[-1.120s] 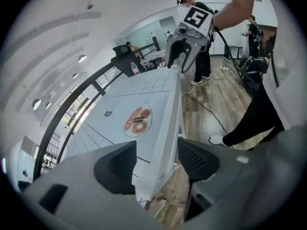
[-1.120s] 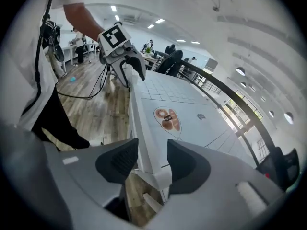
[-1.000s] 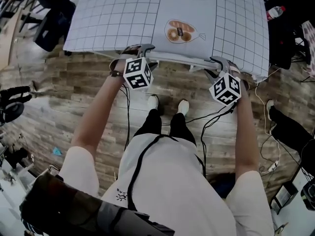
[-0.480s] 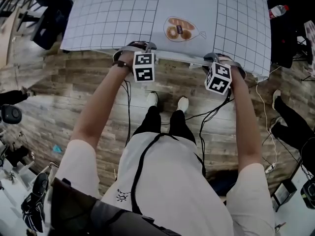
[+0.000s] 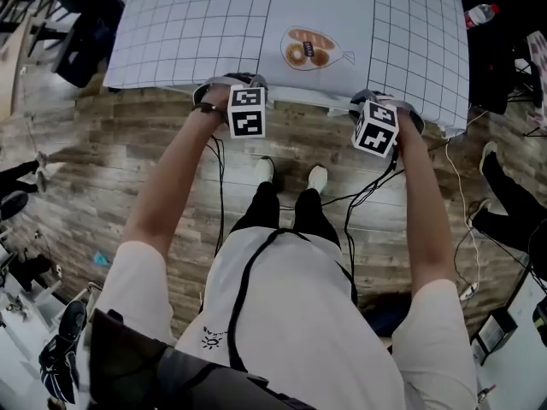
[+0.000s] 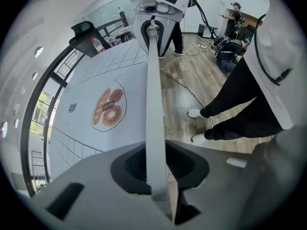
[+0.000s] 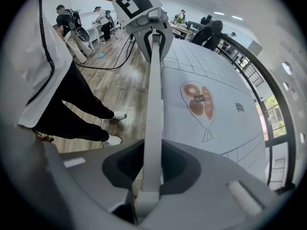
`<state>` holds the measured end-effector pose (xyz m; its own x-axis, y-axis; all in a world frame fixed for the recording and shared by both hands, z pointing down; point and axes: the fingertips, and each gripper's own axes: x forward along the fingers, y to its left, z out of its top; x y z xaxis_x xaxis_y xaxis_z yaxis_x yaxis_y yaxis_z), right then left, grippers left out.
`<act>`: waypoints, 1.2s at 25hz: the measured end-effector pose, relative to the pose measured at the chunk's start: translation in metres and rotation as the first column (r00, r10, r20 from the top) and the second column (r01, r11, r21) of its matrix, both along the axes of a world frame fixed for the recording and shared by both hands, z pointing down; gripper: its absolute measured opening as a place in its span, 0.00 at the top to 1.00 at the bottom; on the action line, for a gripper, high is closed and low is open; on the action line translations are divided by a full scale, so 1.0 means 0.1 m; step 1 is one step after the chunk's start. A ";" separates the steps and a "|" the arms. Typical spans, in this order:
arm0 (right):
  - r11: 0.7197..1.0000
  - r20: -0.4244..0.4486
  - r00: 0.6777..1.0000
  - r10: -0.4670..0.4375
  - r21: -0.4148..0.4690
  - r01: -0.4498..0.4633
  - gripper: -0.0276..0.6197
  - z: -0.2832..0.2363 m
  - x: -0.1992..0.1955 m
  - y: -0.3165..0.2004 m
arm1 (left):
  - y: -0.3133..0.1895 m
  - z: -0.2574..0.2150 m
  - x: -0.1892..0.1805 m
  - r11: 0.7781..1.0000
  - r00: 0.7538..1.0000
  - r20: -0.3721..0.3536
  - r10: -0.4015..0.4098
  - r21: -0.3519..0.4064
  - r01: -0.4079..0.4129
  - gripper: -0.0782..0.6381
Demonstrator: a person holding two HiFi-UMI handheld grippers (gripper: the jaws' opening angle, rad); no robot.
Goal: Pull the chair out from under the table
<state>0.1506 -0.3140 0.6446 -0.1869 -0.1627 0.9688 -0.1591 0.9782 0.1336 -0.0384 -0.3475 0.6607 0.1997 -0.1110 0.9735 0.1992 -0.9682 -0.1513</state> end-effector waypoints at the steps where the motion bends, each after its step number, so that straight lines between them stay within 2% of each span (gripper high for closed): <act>1: 1.000 0.001 1.000 0.001 -0.003 -0.001 0.83 0.00 0.00 0.02 | 0.02 -0.01 0.00 1.000 1.000 -0.001 -0.003 -0.003 0.003 0.77; 11: 0.999 0.011 1.000 0.001 -0.040 -0.001 0.83 -0.03 -0.10 0.54 | 0.55 -0.07 -0.10 0.999 1.000 -0.010 -0.009 -0.050 0.008 0.78; 16: 0.998 0.019 1.000 -0.002 -0.057 0.004 0.83 -0.08 -0.19 1.03 | 1.06 -0.12 -0.20 0.997 0.999 -0.031 -0.025 -0.069 0.023 0.78; 24: 0.995 0.033 0.999 -0.020 -0.094 0.023 0.83 -0.06 -0.34 1.95 | 2.02 -0.12 -0.36 0.993 0.999 -0.023 -0.030 -0.114 0.027 0.78; 30: 0.991 0.045 0.999 -0.031 -0.131 0.037 0.83 -0.06 -0.44 2.44 | 2.52 -0.12 -0.46 0.988 0.999 -0.018 -0.034 -0.152 0.031 0.78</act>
<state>0.1070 -0.0703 0.6388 -0.2319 -0.0275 0.9724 -0.1284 0.9917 -0.0026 -0.0840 -0.0957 0.6488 0.2181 0.0304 0.9754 0.1652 -0.9862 -0.0062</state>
